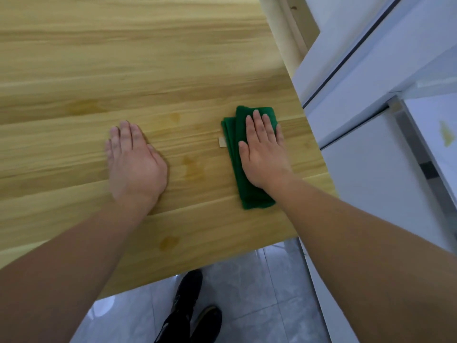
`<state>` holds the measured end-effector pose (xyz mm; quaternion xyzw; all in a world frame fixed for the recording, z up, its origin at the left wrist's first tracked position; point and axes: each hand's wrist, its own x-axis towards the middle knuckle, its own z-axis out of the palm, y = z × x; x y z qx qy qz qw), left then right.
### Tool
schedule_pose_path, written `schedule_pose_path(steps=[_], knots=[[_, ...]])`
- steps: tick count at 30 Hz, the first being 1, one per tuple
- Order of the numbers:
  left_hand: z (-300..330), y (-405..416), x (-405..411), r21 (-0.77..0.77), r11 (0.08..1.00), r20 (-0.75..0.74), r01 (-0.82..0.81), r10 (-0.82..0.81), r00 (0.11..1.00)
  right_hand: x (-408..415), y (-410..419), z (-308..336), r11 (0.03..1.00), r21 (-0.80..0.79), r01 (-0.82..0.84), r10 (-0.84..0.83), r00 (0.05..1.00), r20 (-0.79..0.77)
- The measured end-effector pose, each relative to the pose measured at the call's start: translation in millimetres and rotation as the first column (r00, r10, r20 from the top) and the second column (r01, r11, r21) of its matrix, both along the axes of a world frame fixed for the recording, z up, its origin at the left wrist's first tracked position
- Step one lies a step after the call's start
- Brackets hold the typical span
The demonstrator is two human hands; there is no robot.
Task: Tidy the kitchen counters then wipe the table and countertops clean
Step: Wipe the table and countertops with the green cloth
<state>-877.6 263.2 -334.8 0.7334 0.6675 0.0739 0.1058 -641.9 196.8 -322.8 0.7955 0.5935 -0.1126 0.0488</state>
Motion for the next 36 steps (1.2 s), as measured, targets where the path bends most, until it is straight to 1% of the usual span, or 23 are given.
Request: schedule_pose_path(steps=[2, 5, 10, 13, 16, 22, 27, 32, 36], knots=[[-0.2, 2.1, 0.0, -0.010, 1.000, -0.002, 0.009, -0.009, 1.000, 4.2, 16.4, -1.3, 1.000, -0.004, -0.010, 0.010, 1.000, -0.002], [-0.8, 2.8, -1.0, -0.009, 1.000, -0.005, 0.018, -0.018, 1.000, 3.8, 18.0, -3.1, 1.000, 0.014, -0.016, 0.016, 1.000, 0.006], [1.9, -1.7, -1.1, -0.022, 1.000, 0.003, 0.010, -0.010, 1.000, -16.4, -19.6, 1.3, 0.999, 0.046, -0.017, 0.018, 1.000, -0.016], [3.5, -1.7, 0.5, -0.021, 1.000, 0.003, 0.000, 0.000, 1.000, -35.9, -47.1, 1.9, 0.999, 0.029, -0.042, 0.042, 0.999, -0.020], [4.9, -2.0, 1.3, -0.032, 0.999, 0.011, -0.011, 0.011, 1.000, -37.6, -47.4, 0.8, 0.999, 0.014, -0.031, 0.031, 0.999, -0.027], [6.3, 1.2, 2.5, -0.034, 0.999, 0.007, -0.022, 0.022, 1.000, -31.5, -2.6, 2.8, 0.999, -0.008, -0.054, 0.054, 0.998, -0.018], [5.3, 1.3, 2.3, -0.036, 0.999, 0.011, -0.002, 0.002, 1.000, -34.5, 63.3, -1.0, 0.997, 0.017, -0.071, 0.071, 0.997, -0.021], [0.4, 1.8, 2.1, -0.022, 1.000, 0.000, -0.013, 0.013, 1.000, -29.7, 128.3, -2.5, 0.989, 0.035, -0.146, 0.147, 0.989, -0.025], [-3.1, 2.4, 1.4, -0.016, 1.000, -0.017, -0.022, 0.022, 1.000, -42.3, 158.1, -7.9, 0.991, 0.056, -0.121, 0.123, 0.992, -0.019]])
